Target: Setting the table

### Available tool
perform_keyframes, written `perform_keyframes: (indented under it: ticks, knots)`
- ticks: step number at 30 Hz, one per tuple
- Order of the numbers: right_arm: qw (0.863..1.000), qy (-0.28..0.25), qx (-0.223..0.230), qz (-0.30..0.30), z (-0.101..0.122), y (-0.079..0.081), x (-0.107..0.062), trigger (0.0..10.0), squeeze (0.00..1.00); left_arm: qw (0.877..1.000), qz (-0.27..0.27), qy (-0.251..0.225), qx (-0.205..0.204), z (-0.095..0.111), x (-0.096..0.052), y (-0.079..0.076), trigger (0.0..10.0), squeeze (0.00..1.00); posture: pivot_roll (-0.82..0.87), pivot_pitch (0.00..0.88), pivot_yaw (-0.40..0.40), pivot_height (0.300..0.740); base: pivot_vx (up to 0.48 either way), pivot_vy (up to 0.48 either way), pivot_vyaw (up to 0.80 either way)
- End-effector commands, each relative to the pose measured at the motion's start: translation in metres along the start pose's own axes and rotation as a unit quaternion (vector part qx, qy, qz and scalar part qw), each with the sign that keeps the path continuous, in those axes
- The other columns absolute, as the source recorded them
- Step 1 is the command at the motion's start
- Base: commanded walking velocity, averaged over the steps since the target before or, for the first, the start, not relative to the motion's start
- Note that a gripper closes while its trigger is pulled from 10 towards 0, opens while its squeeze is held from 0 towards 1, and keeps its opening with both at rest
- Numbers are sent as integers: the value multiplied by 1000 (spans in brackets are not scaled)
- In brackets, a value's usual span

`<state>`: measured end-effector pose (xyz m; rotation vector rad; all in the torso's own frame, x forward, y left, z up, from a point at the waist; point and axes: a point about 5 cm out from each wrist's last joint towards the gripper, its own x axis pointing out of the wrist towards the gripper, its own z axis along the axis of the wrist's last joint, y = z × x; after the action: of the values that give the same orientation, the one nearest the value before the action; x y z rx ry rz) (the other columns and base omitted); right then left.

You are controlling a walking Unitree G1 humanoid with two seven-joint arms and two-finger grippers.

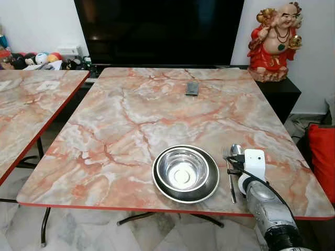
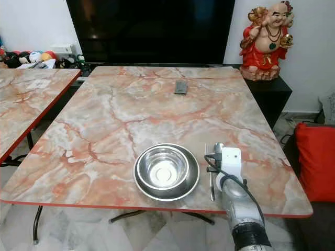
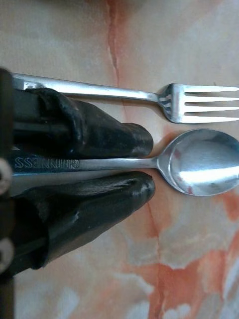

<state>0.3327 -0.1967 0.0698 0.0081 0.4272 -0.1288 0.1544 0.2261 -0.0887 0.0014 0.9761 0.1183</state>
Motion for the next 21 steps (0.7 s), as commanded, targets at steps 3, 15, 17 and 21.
perform_keyframes:
  ticks: [3,15,17,21]
  knots:
    - [1000,-22,6,-4,9,0,-2,10000,0,1000,6,7,-1,-2,-1,4,10000,0,-7,0,31,740,0,0,0]
    - [998,-66,18,0,25,5,-8,10000,0,1000,6,8,-1,-2,-1,4,10000,0,-10,0,31,740,0,0,0]
    - [988,-154,23,-1,46,5,-16,10000,0,1000,7,7,-1,-2,-1,5,10000,0,-10,0,29,740,0,0,0]
    - [977,-211,24,0,57,6,-25,10000,0,1000,9,5,-4,-2,-1,5,10000,0,-4,0,23,740,0,0,0]
